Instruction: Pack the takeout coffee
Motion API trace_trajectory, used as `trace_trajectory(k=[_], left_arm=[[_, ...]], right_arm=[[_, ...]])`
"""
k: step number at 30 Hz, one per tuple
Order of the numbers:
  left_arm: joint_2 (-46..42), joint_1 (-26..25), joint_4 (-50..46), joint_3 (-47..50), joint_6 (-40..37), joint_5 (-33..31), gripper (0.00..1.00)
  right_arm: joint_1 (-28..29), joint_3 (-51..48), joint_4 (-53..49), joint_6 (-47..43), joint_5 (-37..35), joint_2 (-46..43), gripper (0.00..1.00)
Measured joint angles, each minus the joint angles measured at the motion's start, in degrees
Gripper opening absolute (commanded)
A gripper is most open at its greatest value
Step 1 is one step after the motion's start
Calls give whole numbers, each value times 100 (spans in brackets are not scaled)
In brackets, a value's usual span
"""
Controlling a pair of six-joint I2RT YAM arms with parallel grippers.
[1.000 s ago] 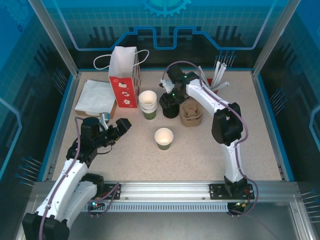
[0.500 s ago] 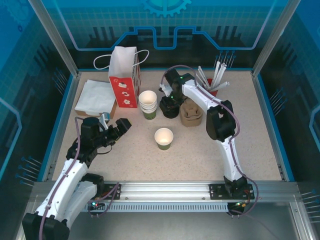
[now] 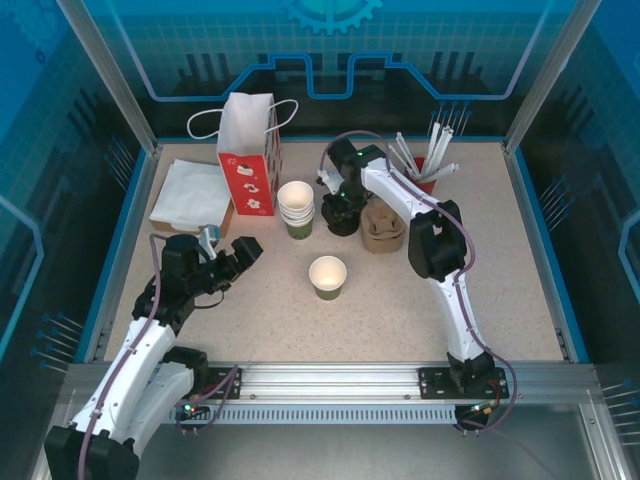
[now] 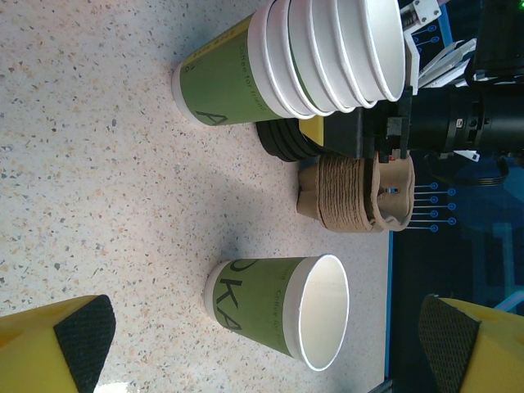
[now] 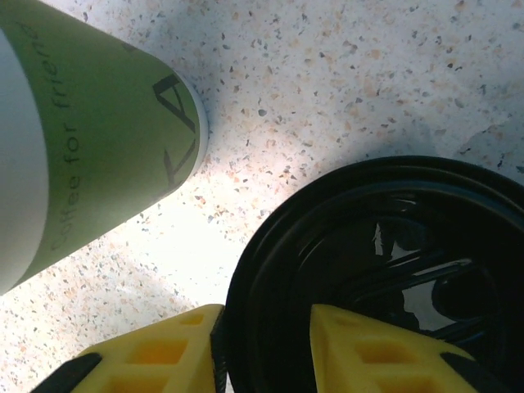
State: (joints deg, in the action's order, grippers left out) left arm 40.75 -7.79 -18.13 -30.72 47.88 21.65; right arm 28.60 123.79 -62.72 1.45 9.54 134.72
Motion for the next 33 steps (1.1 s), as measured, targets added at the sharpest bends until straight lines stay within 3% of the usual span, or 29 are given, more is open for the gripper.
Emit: trace_trajectory(k=[16, 24, 33], left_arm=[[7, 0, 221, -59, -181, 26, 99], [63, 0, 535, -380, -461, 26, 99], [138, -22, 546, -380, -479, 24, 99]], right_arm=[[-39, 85, -109, 227, 520, -203, 21], [-125, 120, -63, 380, 538, -636, 33], [-116, 387, -232, 297, 214, -144, 38]])
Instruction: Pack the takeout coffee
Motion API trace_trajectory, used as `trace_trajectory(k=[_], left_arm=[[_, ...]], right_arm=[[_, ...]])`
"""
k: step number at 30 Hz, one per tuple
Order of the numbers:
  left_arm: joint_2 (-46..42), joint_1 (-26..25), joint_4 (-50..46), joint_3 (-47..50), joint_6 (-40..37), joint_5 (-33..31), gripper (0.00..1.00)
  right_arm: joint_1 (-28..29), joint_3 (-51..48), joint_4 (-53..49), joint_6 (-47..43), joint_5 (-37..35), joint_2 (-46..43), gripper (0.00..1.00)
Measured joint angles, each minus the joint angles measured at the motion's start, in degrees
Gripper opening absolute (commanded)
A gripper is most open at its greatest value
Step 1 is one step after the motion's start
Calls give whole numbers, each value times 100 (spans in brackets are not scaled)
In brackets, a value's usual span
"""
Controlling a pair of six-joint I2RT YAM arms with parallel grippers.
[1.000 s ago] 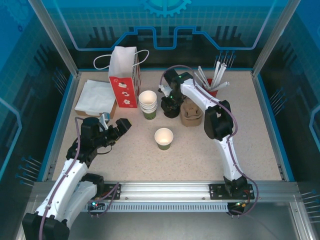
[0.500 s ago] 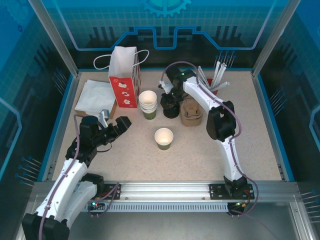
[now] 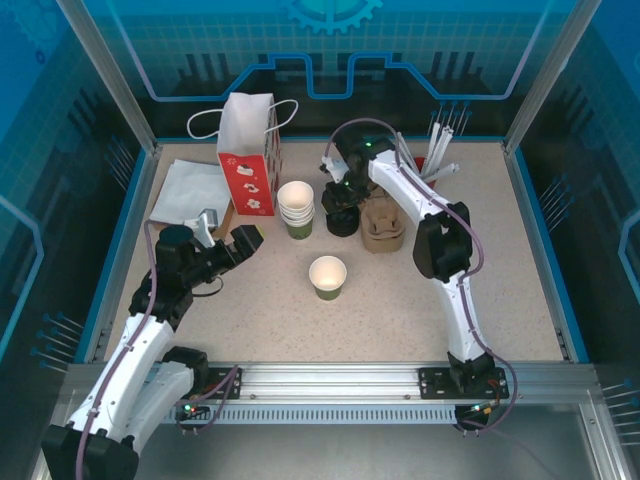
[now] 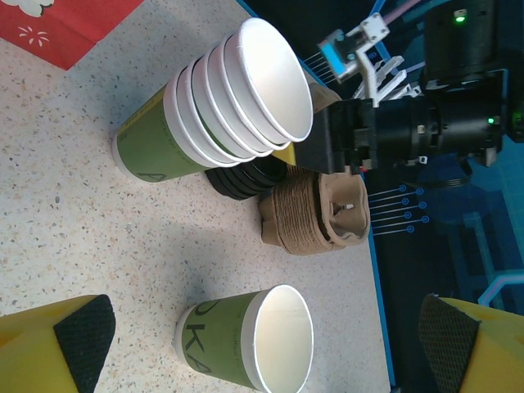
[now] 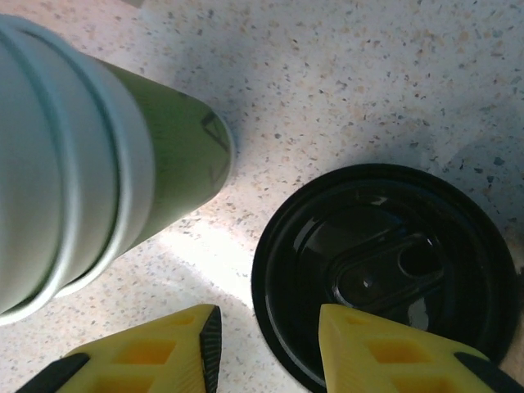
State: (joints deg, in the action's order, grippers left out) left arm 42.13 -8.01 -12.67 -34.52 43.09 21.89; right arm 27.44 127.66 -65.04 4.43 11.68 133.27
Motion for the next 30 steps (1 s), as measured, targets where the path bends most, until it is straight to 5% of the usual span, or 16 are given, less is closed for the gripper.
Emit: trace_trajectory(k=[30], left_arm=[[-101, -4, -28, 120, 4, 0, 99]], right_arm=[[70, 221, -140, -20, 203, 514, 48]])
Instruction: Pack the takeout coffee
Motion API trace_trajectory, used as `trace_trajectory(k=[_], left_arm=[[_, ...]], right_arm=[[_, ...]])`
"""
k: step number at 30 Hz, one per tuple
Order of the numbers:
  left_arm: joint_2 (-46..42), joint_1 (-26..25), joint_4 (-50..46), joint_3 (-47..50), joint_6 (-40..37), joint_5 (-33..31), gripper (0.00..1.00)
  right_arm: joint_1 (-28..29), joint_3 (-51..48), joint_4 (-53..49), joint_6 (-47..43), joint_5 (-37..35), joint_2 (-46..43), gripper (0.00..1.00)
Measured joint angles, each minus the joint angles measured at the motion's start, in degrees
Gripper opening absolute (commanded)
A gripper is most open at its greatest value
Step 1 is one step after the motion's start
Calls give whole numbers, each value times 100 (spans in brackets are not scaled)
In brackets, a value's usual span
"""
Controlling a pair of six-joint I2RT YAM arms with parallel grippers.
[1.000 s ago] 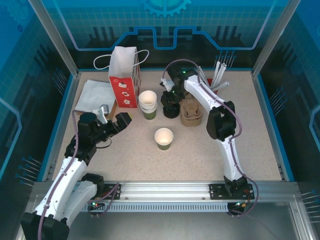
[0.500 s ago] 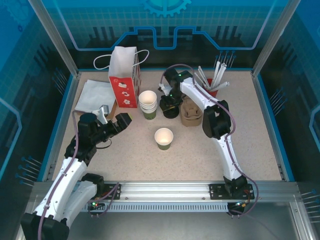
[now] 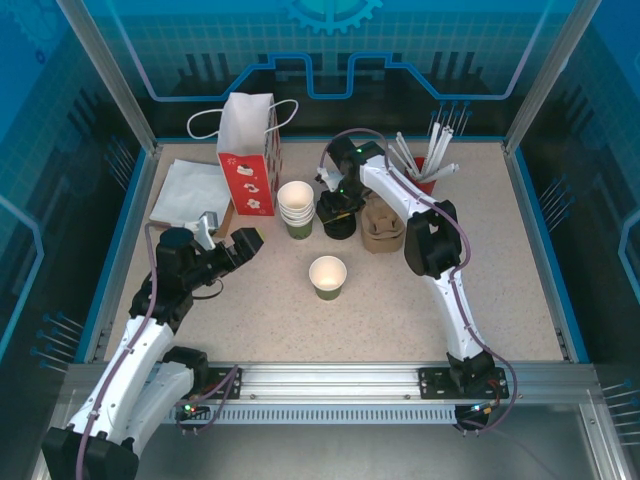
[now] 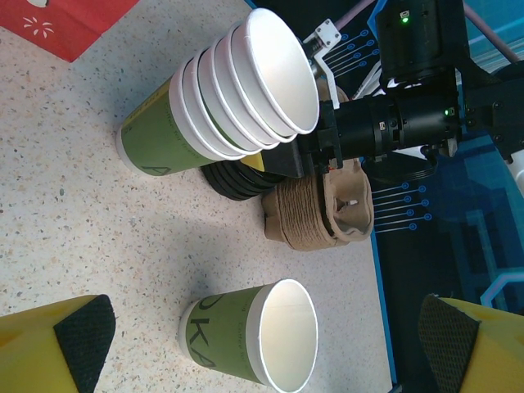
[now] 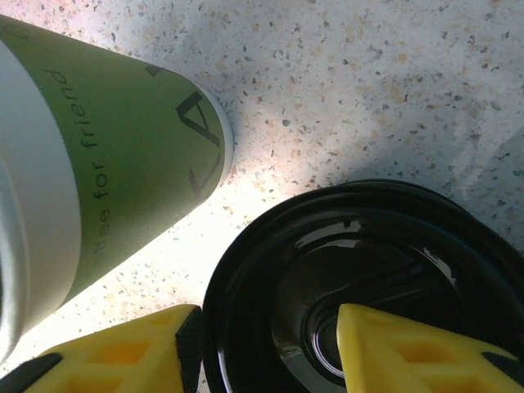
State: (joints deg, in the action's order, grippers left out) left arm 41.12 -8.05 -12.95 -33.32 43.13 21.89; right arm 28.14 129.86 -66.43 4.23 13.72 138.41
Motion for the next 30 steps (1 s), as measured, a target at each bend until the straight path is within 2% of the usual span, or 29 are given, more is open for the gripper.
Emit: trace_trajectory(k=[16, 23, 30], left_arm=[[-7, 0, -7, 70, 2, 0, 99], [-7, 0, -7, 70, 2, 0, 99], [-7, 0, -7, 70, 2, 0, 99]], right_arm=[[79, 0, 0, 4, -20, -11, 50], [83, 0, -2, 4, -20, -83, 55], [151, 0, -2, 2, -173, -92, 54]])
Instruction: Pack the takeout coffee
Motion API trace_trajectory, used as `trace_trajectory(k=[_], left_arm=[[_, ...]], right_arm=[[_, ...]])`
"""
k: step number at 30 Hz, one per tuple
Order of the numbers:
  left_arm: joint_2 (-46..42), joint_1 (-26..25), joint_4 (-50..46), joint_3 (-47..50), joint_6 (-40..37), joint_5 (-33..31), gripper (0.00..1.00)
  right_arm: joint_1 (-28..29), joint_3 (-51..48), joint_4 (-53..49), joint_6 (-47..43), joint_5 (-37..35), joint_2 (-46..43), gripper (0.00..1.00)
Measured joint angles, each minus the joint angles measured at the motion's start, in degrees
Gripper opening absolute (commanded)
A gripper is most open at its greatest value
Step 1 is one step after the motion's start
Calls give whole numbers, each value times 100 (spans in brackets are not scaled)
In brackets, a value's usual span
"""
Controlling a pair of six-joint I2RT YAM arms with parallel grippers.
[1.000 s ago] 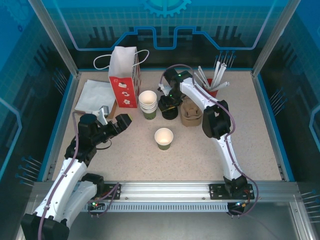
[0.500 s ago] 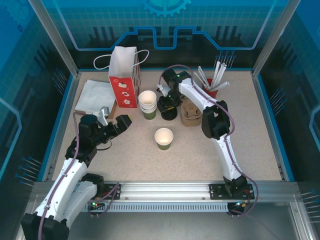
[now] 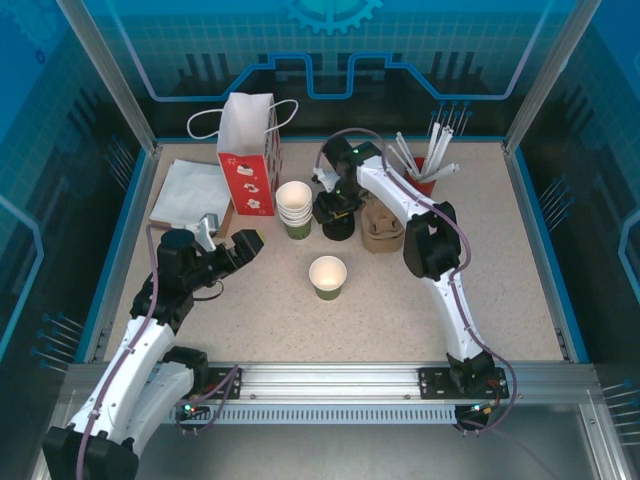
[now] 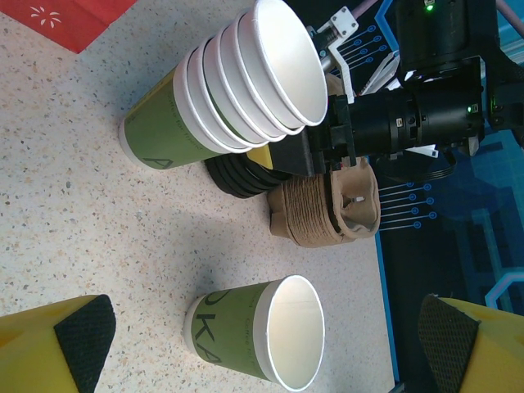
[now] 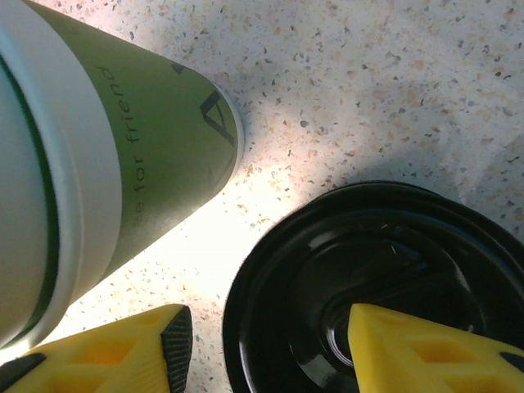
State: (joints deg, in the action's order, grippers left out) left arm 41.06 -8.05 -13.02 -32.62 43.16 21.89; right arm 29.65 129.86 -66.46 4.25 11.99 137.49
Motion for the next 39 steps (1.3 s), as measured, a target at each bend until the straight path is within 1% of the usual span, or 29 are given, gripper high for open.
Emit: trace_trajectory(k=[9, 15, 17, 21, 23, 31, 39], left_arm=[[0, 0, 0, 0, -2, 0, 99], [0, 0, -2, 0, -2, 0, 99], [0, 0, -2, 0, -2, 0, 99], [0, 0, -4, 0, -2, 0, 99], [0, 0, -4, 0, -2, 0, 99], [0, 0, -17, 0, -2, 0, 99], [-55, 0, -15, 0, -7, 0, 99]], right_arm=[[44, 107, -66, -37, -201, 81, 49], [57, 109, -85, -85, -256, 164, 48], [70, 131, -101, -87, -258, 164, 46], [81, 140, -129, -125, -260, 164, 38], [81, 140, -146, -133, -258, 164, 36], [83, 140, -205, -127, -254, 164, 19], [68, 173, -210, -61, -122, 59, 17]])
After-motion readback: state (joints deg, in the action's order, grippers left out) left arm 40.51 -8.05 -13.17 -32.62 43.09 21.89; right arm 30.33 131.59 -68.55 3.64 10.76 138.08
